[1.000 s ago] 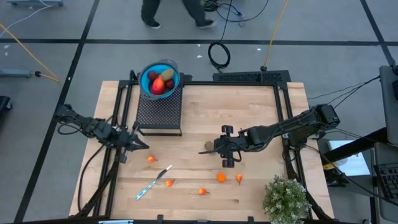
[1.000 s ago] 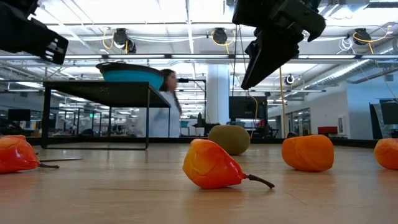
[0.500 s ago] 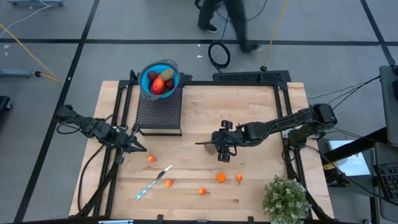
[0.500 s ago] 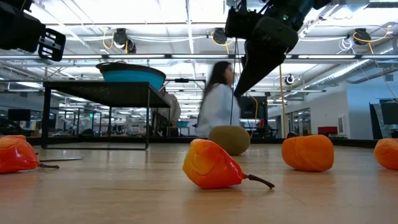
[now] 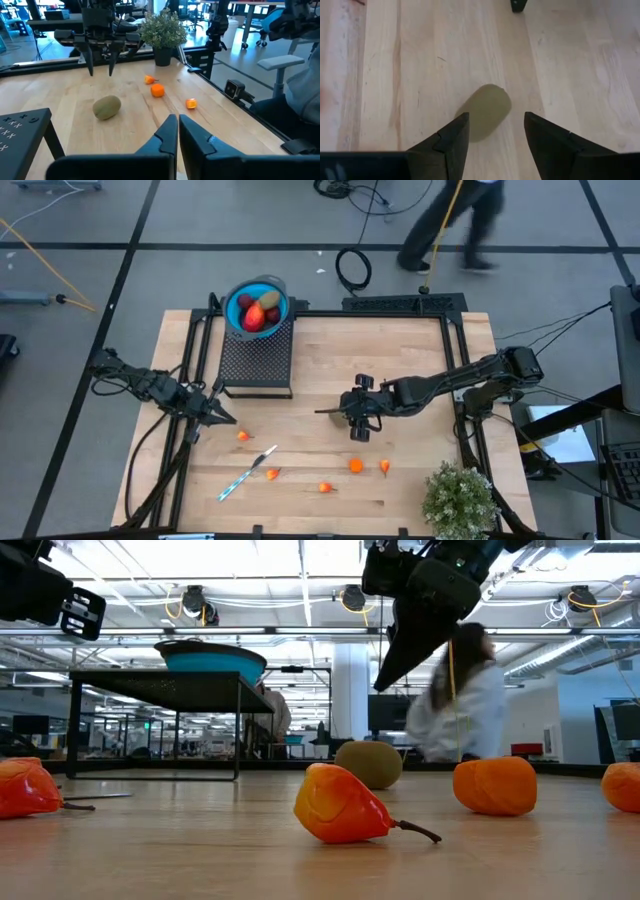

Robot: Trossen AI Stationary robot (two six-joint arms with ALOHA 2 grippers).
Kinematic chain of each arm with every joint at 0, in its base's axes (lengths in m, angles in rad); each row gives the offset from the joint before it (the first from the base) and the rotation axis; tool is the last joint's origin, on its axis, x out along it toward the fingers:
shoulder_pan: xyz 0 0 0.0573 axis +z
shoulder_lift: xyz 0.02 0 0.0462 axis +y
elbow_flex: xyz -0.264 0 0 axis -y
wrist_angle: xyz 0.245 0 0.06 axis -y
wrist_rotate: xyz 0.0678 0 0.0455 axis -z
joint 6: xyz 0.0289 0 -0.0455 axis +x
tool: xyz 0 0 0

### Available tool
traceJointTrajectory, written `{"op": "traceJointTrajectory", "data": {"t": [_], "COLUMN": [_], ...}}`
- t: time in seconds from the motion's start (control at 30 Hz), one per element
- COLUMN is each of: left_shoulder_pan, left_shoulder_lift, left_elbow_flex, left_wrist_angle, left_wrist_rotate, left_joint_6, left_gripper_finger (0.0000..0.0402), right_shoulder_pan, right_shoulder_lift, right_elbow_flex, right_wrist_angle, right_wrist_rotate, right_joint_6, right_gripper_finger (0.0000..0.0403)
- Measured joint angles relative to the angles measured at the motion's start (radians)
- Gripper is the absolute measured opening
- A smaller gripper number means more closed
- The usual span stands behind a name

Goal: Pick & Place Fruit
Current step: Put the kiwi into the blue strainer bowl on the shelf

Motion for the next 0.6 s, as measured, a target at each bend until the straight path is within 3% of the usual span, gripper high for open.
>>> {"op": "traceJointTrajectory", "data": {"t": [0.27,0.6], "left_shoulder_pan": [0.000,0.000], "left_shoulder_lift": [0.000,0.000], "left_elbow_flex": [0.000,0.000], "left_wrist_angle": [0.000,0.001], "left_wrist_rotate": [0.000,-0.001], "left_joint_6": [0.000,0.001], "left_gripper_finger": [0.0007,0.0020], "right_shoulder_pan": [0.000,-0.004], "right_shoulder_lift": [0.000,0.002], "right_elbow_flex": [0.000,0.000], "right_wrist_angle": [0.001,0.023], "right_wrist_rotate": [-0.070,-0.072], "right_joint_6": [0.032,0.144], "right_gripper_finger": [0.0205,0.0328]}}
